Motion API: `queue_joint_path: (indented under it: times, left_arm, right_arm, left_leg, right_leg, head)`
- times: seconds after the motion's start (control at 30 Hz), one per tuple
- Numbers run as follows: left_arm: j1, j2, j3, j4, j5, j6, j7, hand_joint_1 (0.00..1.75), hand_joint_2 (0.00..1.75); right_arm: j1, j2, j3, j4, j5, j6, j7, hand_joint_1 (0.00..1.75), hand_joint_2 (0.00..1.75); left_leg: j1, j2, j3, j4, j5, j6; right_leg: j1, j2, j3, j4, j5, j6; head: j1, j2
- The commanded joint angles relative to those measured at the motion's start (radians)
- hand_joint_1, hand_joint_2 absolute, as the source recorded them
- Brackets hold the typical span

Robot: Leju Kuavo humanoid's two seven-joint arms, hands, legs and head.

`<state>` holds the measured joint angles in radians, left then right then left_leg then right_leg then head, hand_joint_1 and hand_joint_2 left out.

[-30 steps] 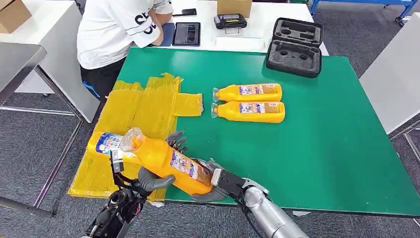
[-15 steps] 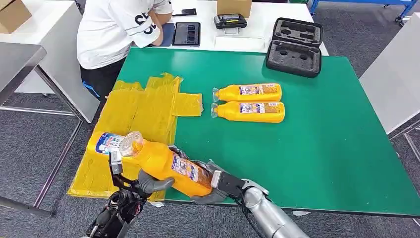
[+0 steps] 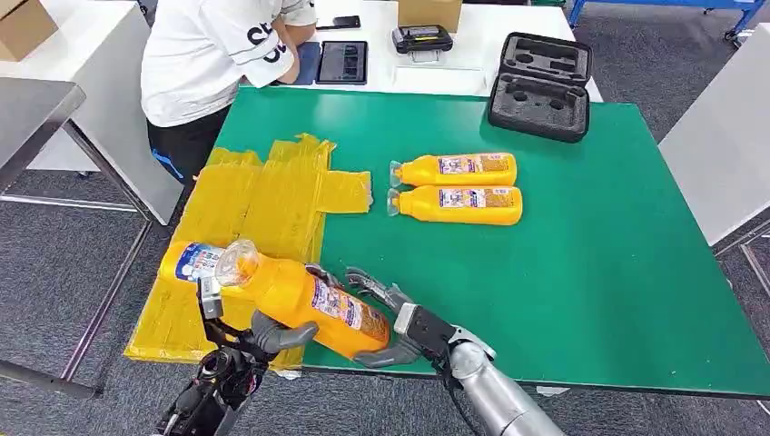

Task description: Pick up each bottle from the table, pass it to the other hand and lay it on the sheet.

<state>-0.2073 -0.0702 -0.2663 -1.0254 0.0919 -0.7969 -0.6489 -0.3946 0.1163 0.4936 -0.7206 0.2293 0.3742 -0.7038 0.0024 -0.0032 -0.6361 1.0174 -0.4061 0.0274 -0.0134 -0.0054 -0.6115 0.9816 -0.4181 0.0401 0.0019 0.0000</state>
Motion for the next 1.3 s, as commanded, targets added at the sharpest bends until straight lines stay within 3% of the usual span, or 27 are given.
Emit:
queue_joint_path:
  times: [0.03, 0.43, 0.73, 0.97, 1.13, 1.3]
  left_arm:
    - [-0.003, 0.008, -0.002, 0.019, -0.012, 0.0, 0.007, 1.75, 1.75]
    - [-0.022, 0.027, 0.061, -0.014, -0.022, 0.023, -0.005, 1.75, 1.75]
    - [0.035, 0.045, 0.189, -0.258, 0.034, 0.018, -0.017, 1.75, 1.75]
    - [0.082, 0.066, 0.243, -0.447, 0.061, 0.011, -0.009, 1.75, 1.75]
    - [0.104, 0.075, 0.262, -0.533, -0.018, 0.078, -0.011, 1.75, 1.75]
    - [0.177, 0.14, 0.307, -0.645, -0.187, 0.192, -0.006, 1.75, 1.75]
  right_arm:
    - [-0.012, -0.016, -0.041, -0.056, -0.015, -0.005, 0.006, 0.0, 0.0]
    - [0.04, -0.038, -0.1, -0.239, -0.075, 0.036, 0.01, 0.0, 0.0]
    - [0.101, -0.037, -0.177, -0.347, -0.12, 0.068, 0.039, 0.0, 0.0]
    - [0.092, -0.037, -0.203, -0.318, -0.136, 0.071, 0.036, 0.0, 0.0]
    - [0.093, -0.023, -0.227, -0.311, -0.155, 0.064, 0.02, 0.0, 0.0]
    - [0.127, -0.018, -0.281, -0.36, -0.169, 0.013, 0.014, 0.0, 0.0]
  left_leg:
    - [0.0, 0.0, 0.004, 0.0, -0.002, -0.001]
    - [0.001, -0.001, 0.005, 0.0, -0.003, -0.002]
    - [0.001, 0.001, 0.002, 0.0, -0.002, -0.001]
    - [0.001, 0.002, 0.003, 0.001, -0.003, -0.001]
    - [0.002, 0.002, 0.006, 0.0, -0.004, -0.002]
    - [0.001, 0.005, 0.007, 0.0, -0.005, -0.002]
  right_leg:
    - [0.0, 0.0, 0.004, 0.0, -0.001, -0.001]
    - [0.001, -0.001, 0.005, 0.0, -0.003, -0.002]
    - [0.001, 0.001, 0.002, 0.0, -0.001, -0.001]
    - [0.001, 0.002, 0.003, 0.0, -0.001, -0.002]
    - [0.002, 0.002, 0.006, 0.0, -0.003, -0.002]
    - [0.001, 0.005, 0.006, 0.0, -0.003, -0.003]
  head:
    - [0.0, 0.0]
    - [0.0, 0.0]
    - [0.0, 0.0]
    - [0.0, 0.0]
    - [0.0, 0.0]
    - [0.0, 0.0]
